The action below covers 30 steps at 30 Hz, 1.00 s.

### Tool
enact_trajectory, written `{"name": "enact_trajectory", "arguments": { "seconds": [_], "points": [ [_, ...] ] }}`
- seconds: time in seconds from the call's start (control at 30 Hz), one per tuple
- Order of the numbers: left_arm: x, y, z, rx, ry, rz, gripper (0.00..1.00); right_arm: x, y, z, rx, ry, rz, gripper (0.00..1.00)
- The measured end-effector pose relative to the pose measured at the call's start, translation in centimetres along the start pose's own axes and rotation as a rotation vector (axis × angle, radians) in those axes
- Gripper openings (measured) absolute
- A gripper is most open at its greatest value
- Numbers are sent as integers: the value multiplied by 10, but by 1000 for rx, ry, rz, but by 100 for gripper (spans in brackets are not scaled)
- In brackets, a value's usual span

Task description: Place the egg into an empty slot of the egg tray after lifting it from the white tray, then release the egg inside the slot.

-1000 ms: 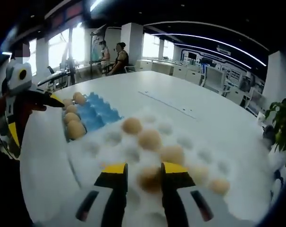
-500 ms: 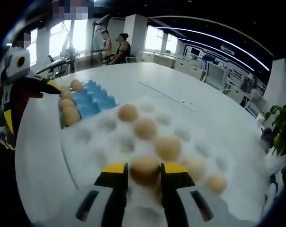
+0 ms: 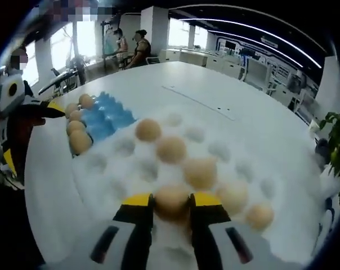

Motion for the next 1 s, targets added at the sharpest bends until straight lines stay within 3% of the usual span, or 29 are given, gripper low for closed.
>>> {"name": "enact_trajectory", "arguments": {
  "seconds": [0.2,0.4,0.5,1.0],
  "points": [
    [0,-1,2,4,1,0,99,2,2,5,-25,-20,39,26],
    [2,-3,1,-3,2,-11,99,7,1,14,-35,-47,25,25],
    [2,-3,0,-6,5,-17,99,11,2,23,-29,-72,-8,26],
    [-1,-4,1,-15,-18,9,98,18,26,40,21,-131,1,26]
  ]
}}
Point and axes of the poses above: the point that each gripper's makers call its tool centre point, and the gripper's own axes: z roughly backward along the fingers, y roughly to its left, x roughly out of its top, the point moved 4 cm from there along z, roughly backward along the fingers, and after that the axes turned 11 degrees about -x, right-handed, at the moved point
